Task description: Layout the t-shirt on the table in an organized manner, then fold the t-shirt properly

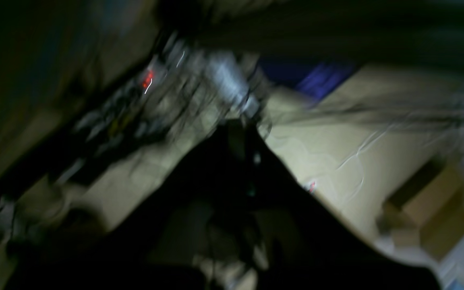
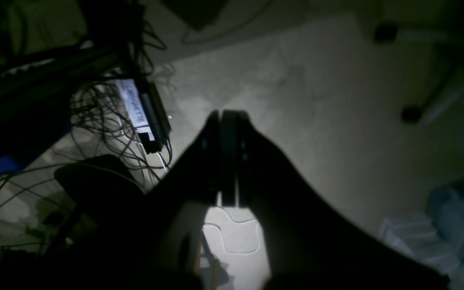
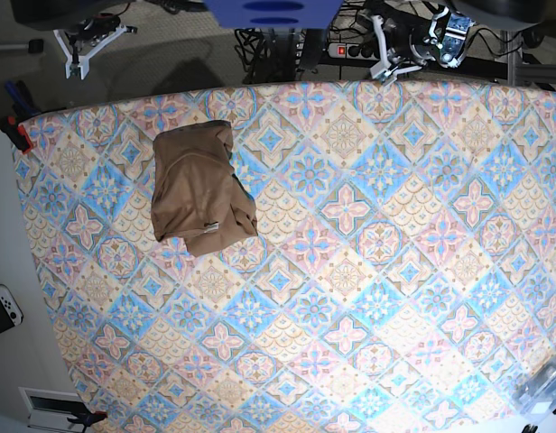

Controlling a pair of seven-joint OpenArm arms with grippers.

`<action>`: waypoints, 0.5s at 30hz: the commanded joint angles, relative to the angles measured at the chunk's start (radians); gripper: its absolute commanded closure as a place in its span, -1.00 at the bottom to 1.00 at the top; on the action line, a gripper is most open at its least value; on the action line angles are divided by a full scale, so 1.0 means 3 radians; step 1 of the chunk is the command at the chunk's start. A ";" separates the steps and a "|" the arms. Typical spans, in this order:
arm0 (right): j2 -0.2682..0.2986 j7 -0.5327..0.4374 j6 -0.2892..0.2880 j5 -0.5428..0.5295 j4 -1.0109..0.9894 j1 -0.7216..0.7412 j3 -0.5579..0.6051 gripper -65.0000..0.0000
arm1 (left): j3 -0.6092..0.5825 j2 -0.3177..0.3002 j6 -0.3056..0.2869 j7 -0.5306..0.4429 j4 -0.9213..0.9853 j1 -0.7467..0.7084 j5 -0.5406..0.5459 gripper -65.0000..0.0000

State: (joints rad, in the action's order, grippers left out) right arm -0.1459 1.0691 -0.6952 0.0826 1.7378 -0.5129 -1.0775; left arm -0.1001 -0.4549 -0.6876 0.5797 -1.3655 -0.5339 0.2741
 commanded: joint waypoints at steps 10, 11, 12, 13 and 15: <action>-0.0017 -0.0692 -0.0010 0.0633 -0.1228 0.0352 -0.0032 1.00 | -0.0001 0.0373 -0.0035 -0.0646 0.1521 0.0647 -0.1151 1.00; -0.0017 -0.0763 -0.0010 0.0714 -0.1448 0.0418 -0.0078 1.00 | -0.0001 0.0399 -0.0035 -0.0738 0.1792 0.0775 -0.1208 1.00; -0.0012 -0.0855 -0.0010 0.0771 -0.1627 0.0474 -0.0155 1.00 | -0.0001 0.0419 -0.0035 -0.0840 0.2043 0.0867 -0.1244 1.00; -0.0012 -0.1019 -0.0010 0.0837 -0.1821 0.0546 -0.0262 1.00 | -0.0006 0.0445 -0.0035 -0.0994 0.2324 0.0964 -0.1290 1.00; -0.0007 -0.1428 -0.0010 0.1011 -0.2179 0.0648 -0.0451 1.00 | -0.0006 0.0486 -0.0035 -0.1311 0.2866 0.1168 -0.1417 1.00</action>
State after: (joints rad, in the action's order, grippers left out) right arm -0.1631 0.6178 -0.6994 0.3847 1.0634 -0.3058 -1.2079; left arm -0.1024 -0.3027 -0.6888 0.1669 -0.4923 -0.1745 -0.1471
